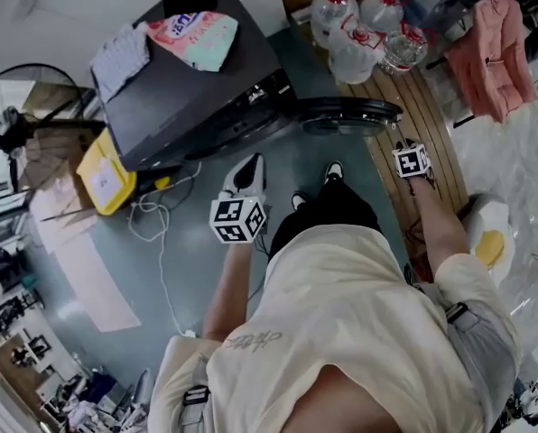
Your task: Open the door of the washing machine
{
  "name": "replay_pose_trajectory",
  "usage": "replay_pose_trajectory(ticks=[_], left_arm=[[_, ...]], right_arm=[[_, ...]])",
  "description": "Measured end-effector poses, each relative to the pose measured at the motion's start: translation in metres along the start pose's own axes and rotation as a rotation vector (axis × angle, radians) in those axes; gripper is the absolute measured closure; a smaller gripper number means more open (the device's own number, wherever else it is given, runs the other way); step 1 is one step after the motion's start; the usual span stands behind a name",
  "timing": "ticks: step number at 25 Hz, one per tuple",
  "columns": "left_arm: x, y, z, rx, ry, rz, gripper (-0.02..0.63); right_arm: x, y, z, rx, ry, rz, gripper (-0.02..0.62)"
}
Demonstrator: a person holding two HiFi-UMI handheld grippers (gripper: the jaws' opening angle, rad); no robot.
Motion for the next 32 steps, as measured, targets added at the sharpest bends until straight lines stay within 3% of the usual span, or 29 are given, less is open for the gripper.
replay_pose_trajectory(ticks=[2, 6, 10, 18, 27, 32], left_arm=[[0.011, 0.015, -0.011, -0.004, 0.031, 0.001, 0.592], [0.030, 0.042, -0.021, -0.032, 0.052, 0.001, 0.592], [0.046, 0.063, -0.027, -0.044, 0.024, 0.000, 0.592], [0.059, 0.093, -0.042, -0.056, 0.051, 0.008, 0.592], [0.052, 0.114, 0.016, -0.127, 0.016, 0.055, 0.592], [0.032, 0.124, 0.063, -0.195, -0.071, 0.062, 0.592]], right_arm=[[0.025, 0.013, -0.024, 0.070, -0.082, 0.022, 0.497], [0.082, 0.034, 0.002, -0.089, -0.147, 0.132, 0.497], [0.096, 0.070, 0.034, -0.216, -0.099, 0.073, 0.531], [0.139, 0.144, 0.089, -0.432, -0.063, 0.119, 0.580], [0.162, 0.228, 0.149, -0.665, -0.037, 0.222, 0.594], [0.178, 0.287, 0.196, -0.839, 0.097, 0.293, 0.594]])
Point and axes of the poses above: the fingertips, and each gripper's own axes: y backward along the fingers, x to its left, z out of its top, the point moved 1 cm from there along y, backward along the fingers, and after that the axes turned 6 degrees about y, right-handed, at the moved point
